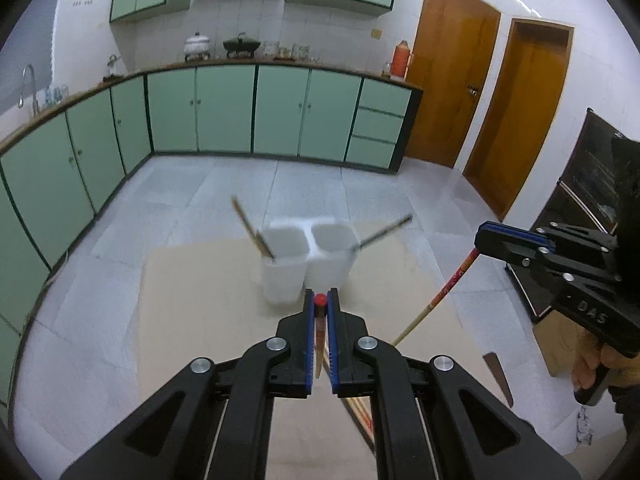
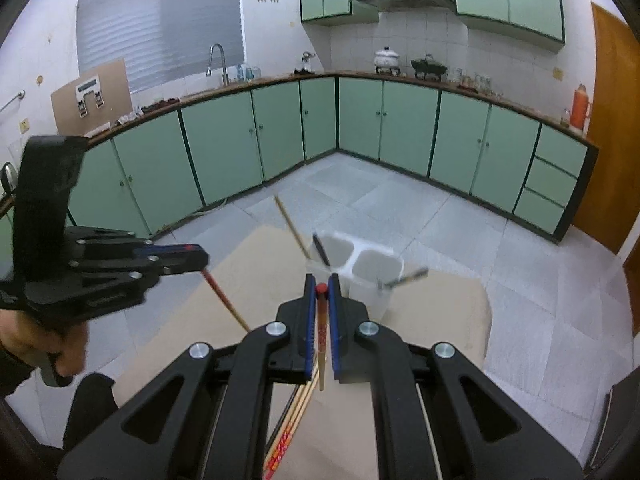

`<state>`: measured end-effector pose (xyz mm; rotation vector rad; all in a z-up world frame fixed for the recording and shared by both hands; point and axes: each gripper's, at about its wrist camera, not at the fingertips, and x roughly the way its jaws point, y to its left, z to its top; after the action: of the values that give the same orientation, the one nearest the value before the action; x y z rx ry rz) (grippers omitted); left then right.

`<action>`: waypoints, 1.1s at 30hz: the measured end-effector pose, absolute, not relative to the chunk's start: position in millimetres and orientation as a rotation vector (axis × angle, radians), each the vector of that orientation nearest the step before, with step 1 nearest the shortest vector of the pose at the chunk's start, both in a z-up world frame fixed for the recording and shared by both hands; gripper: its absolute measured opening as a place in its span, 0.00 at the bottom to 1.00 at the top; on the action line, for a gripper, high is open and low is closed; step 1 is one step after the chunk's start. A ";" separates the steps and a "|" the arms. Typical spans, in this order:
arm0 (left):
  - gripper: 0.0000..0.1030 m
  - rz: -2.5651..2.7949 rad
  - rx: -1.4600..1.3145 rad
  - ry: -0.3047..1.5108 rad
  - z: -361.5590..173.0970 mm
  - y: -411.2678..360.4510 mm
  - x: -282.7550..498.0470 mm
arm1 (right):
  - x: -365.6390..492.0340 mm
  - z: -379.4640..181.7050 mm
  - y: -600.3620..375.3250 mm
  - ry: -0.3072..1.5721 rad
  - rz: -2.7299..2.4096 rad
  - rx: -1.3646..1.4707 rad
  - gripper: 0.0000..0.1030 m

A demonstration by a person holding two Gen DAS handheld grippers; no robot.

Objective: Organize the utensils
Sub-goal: 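Carry both red-patterned chopsticks to the white holder and lower them in, then open both tools to release the chopsticks into the holder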

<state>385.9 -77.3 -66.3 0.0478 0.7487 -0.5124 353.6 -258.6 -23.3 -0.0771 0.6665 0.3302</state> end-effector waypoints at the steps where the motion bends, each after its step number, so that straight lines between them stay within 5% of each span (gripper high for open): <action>1: 0.06 -0.507 0.055 0.733 -57.8 -79.7 389.4 | 357.4 -13.0 -258.5 0.653 0.330 -0.075 0.05; 11: 0.06 -0.448 0.061 0.586 18.4 -101.3 445.5 | 430.1 63.4 -271.2 0.510 0.260 -0.040 0.05; 26: 0.06 -0.395 0.048 0.710 -87.0 -116.7 531.3 | 514.3 -71.2 -296.2 0.700 0.160 -0.002 0.09; 28: 0.16 -0.381 0.044 0.711 -87.7 -110.2 529.8 | 506.9 -67.6 -300.7 0.683 0.162 0.022 0.20; 33: 0.43 -0.376 0.035 0.595 -51.7 -82.7 489.5 | 449.6 -33.5 -313.5 0.556 0.197 0.064 0.23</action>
<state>489.5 -82.7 -51.7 0.0350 0.5952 -0.3759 449.6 -313.5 -33.5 0.0638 0.5557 0.1974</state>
